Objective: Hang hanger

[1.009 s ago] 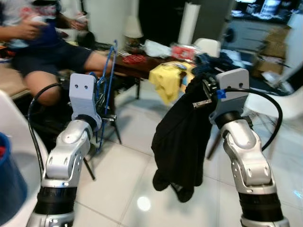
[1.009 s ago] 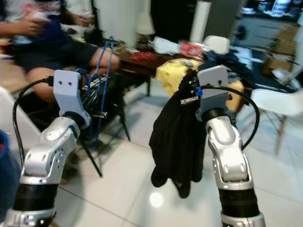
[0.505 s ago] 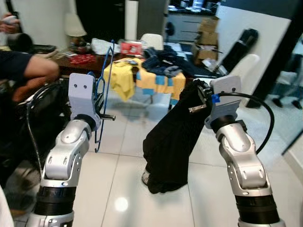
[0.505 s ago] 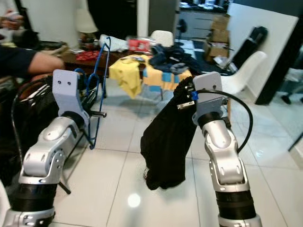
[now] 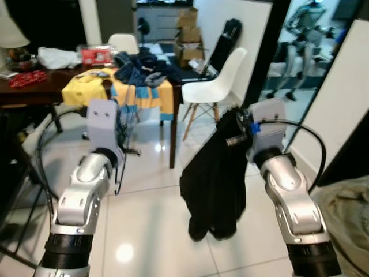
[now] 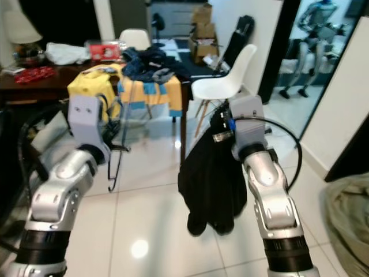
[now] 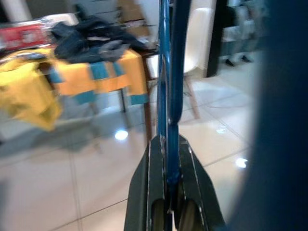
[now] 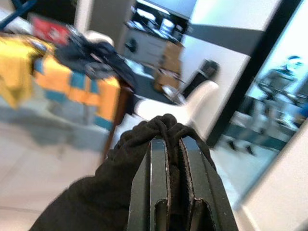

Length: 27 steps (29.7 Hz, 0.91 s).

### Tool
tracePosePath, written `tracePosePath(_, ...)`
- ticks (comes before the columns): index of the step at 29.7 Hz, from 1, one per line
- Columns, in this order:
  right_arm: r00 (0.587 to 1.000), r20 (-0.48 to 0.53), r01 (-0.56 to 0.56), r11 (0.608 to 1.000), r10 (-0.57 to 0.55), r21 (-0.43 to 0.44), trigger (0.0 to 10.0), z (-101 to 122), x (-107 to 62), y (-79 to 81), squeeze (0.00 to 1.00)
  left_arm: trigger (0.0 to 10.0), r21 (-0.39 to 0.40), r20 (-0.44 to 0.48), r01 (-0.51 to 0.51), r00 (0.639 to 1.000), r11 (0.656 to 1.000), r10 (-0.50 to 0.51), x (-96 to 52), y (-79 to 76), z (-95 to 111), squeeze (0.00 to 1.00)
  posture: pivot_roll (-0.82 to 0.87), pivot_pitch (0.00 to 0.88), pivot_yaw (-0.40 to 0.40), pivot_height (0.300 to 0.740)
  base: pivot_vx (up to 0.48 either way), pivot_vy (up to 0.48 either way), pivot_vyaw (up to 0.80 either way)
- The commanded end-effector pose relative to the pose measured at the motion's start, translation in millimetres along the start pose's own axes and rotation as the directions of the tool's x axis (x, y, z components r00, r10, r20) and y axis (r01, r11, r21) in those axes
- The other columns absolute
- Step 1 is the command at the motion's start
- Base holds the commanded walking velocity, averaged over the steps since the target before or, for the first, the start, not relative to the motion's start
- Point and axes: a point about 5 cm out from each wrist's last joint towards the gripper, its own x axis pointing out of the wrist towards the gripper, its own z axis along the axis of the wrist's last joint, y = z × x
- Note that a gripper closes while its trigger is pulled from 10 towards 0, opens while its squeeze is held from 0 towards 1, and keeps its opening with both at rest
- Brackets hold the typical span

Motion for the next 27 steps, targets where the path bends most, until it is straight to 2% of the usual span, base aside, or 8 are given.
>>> tracePosePath(1, 0.997, -0.062, -0.054, 0.999, 0.054, 0.003, 10.0, -18.0, -5.6, 11.9, 0.0, 10.0, 0.032, -0.106, 0.019, 0.994, 0.999, -0.016, -7.4, -2.4, -24.1, 0.0, -0.05, 0.136, -0.051, 0.74, 0.0, 0.0, -0.8)
tracePosePath(8, 0.945, -0.252, -0.209, 0.977, 0.209, 0.027, 10.0, -67.5, -25.8, 43.6, 0.0, 10.0, 0.089, -0.361, 0.191, 0.921, 0.978, -0.147, -49.8, -9.3, -71.0, 0.0, -0.02, 0.164, -0.054, 0.74, 0.0, 0.0, -0.8)
tracePosePath(13, 0.944, -0.259, -0.199, 0.979, 0.204, 0.044, 10.0, -69.2, -24.5, 45.3, 0.0, 10.0, 0.092, -0.382, 0.261, 0.9, 0.961, -0.208, -62.9, -9.5, -70.1, 0.0, 0.0, 0.175, -0.055, 0.74, 0.0, 0.0, -0.8)
tracePosePath(19, 0.95, -0.247, -0.174, 0.98, 0.193, 0.097, 10.0, -67.1, -18.3, 48.2, 0.0, 10.0, 0.115, -0.275, 0.435, 0.878, 0.893, -0.392, -72.4, -21.2, -48.4, 0.0, 0.01, 0.19, -0.061, 0.74, 0.0, 0.0, -0.8)
tracePosePath(23, 0.96, -0.201, -0.169, 0.976, 0.195, 0.14, 10.0, -61.0, -14.1, 47.9, 0.0, 10.0, 0.066, -0.202, 0.652, 0.75, 0.755, -0.63, -91.8, -44.2, -29.0, 0.0, 0.02, 0.198, -0.065, 0.74, 0.0, 0.0, -0.8)
tracePosePath(24, 0.96, -0.201, -0.169, 0.976, 0.195, 0.14, 10.0, -61.0, -14.1, 47.9, 0.0, 10.0, 0.066, -0.202, 0.652, 0.75, 0.755, -0.63, -91.8, -44.2, -29.0, 0.0, 0.02, 0.198, -0.065, 0.74, 0.0, 0.0, -0.8)
tracePosePath(26, 0.969, -0.148, -0.176, 0.972, 0.199, 0.153, 10.0, -54.4, -11.8, 46.4, 0.0, 10.0, 0.073, -0.231, 0.757, 0.646, 0.649, -0.728, -104.9, -46.2, -27.3, 0.0, 0.01, 0.203, -0.064, 0.74, 0.0, 0.0, -0.8)
tracePosePath(27, 0.969, -0.148, -0.176, 0.972, 0.199, 0.153, 10.0, -54.4, -11.8, 46.4, 0.0, 10.0, 0.073, -0.231, 0.757, 0.646, 0.649, -0.728, -104.9, -46.2, -27.3, 0.0, 0.01, 0.203, -0.064, 0.74, 0.0, 0.0, -0.8)
